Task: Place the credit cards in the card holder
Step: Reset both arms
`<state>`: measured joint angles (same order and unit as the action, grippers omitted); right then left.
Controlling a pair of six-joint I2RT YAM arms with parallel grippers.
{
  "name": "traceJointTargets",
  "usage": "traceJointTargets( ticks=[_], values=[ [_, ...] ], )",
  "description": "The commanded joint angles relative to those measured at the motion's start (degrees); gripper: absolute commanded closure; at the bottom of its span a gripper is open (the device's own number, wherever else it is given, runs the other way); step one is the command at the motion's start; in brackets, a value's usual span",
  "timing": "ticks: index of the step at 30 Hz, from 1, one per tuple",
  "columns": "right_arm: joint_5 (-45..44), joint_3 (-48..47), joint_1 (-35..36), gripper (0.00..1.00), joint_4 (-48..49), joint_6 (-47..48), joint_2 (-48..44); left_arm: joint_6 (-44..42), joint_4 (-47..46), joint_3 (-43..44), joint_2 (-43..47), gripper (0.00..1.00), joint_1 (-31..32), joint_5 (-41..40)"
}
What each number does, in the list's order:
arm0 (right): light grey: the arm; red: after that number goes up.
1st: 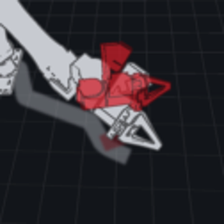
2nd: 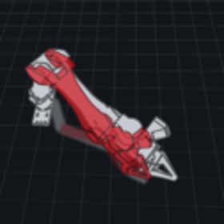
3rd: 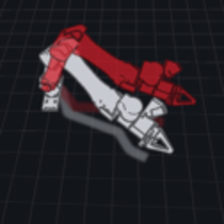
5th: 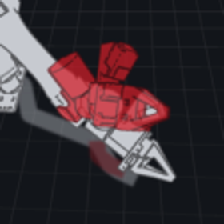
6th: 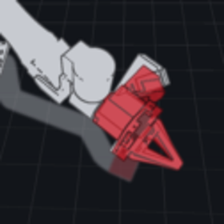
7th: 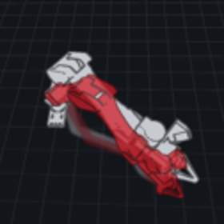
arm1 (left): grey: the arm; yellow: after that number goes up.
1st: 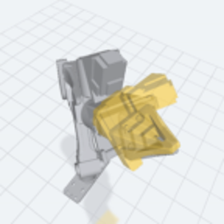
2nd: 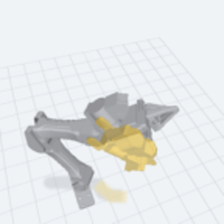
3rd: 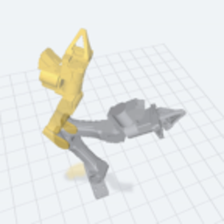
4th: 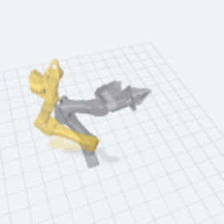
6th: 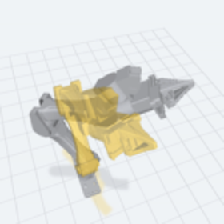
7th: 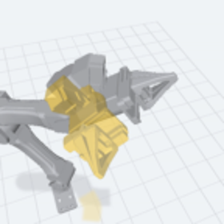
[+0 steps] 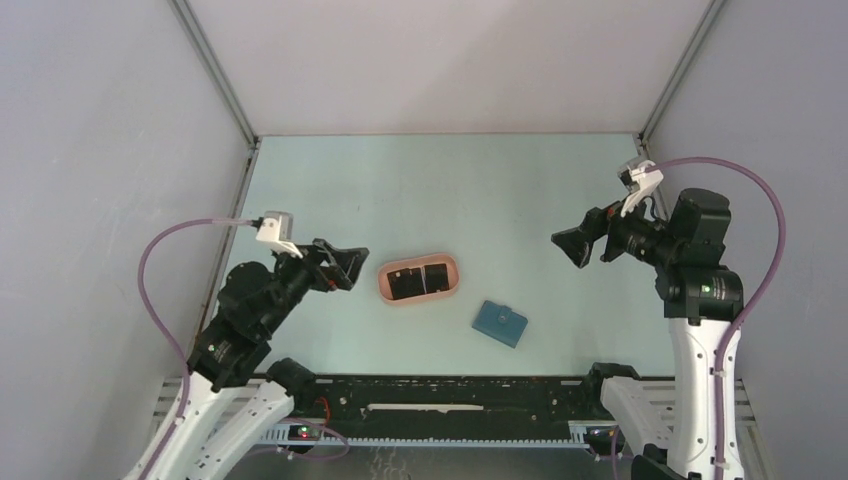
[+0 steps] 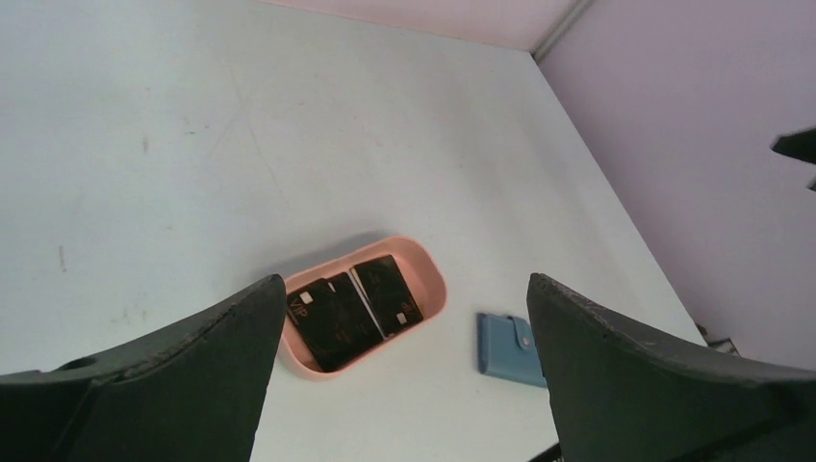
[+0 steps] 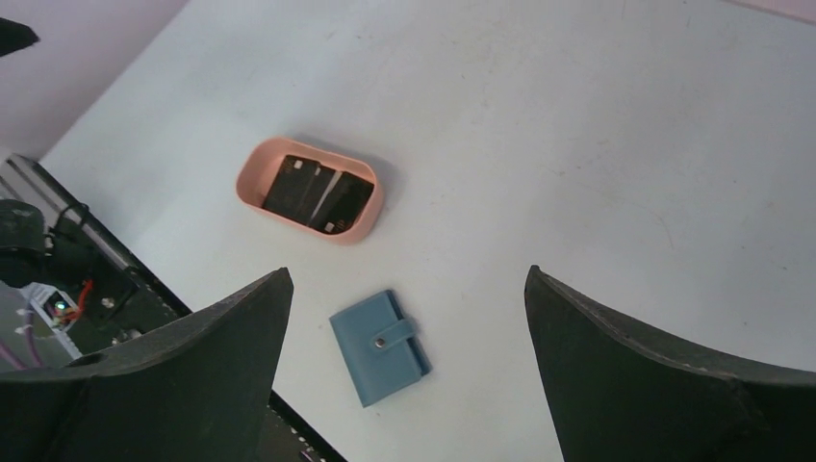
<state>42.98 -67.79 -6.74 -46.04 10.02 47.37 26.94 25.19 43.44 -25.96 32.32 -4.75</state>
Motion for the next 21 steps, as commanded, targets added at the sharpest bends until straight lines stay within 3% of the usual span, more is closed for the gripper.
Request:
traceJointTargets(
  ticks=[1,5,7,21],
  values=[
    [1.94,-3.89,-0.46,0.00,0.15,-5.16,-0.58,1.60,-0.35,2.88,-1.55,0.00,-12.10,15.95],
    [1.57,-5.12,-0.55,0.00,-0.27,-6.43,-0.54,3.95,-1.90,2.90,-1.91,0.00,-24.97,27.90],
    [1.24,-5.45,-0.72,0.00,-0.25,-6.91,-0.37,3.81,-1.41,3.53,-1.92,0.00,-27.99,29.78],
    [4.22,-9.00,-2.86,0.00,-1.28,-8.44,2.11,-2.25,6.44,10.15,-3.19,0.00,-28.95,31.08]
  ],
)
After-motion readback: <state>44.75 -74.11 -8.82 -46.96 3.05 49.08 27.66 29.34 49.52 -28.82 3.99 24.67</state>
